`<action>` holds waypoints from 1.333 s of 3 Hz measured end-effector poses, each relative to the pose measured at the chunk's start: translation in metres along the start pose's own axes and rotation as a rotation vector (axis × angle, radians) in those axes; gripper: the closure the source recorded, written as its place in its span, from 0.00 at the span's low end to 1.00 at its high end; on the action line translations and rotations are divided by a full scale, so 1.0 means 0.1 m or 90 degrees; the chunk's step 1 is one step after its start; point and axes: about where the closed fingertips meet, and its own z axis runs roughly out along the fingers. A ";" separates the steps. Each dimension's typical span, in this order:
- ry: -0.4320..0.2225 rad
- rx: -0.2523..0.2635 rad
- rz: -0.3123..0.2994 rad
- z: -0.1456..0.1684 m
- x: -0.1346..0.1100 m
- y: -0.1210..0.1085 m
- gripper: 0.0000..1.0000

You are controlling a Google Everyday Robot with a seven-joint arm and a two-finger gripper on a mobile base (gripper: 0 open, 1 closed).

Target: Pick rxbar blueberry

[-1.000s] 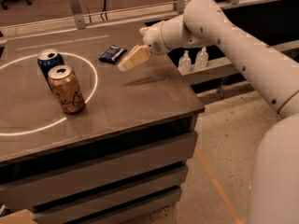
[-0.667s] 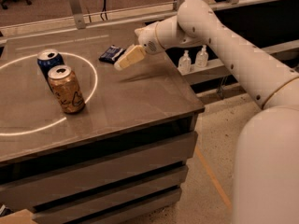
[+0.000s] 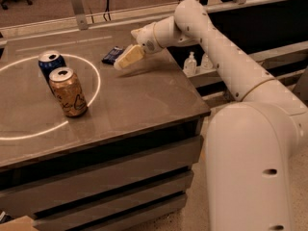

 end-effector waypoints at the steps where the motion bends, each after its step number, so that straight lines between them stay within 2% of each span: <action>1: -0.002 -0.015 0.005 0.13 0.02 -0.05 0.00; 2: 0.000 -0.026 0.015 0.25 0.06 -0.09 0.06; 3: 0.004 -0.034 0.021 0.31 0.09 -0.11 0.21; 4: 0.010 -0.043 0.023 0.35 0.11 -0.11 0.44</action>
Offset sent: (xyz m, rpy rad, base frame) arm 0.0290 0.0152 -0.0201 0.0083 0.0593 0.0262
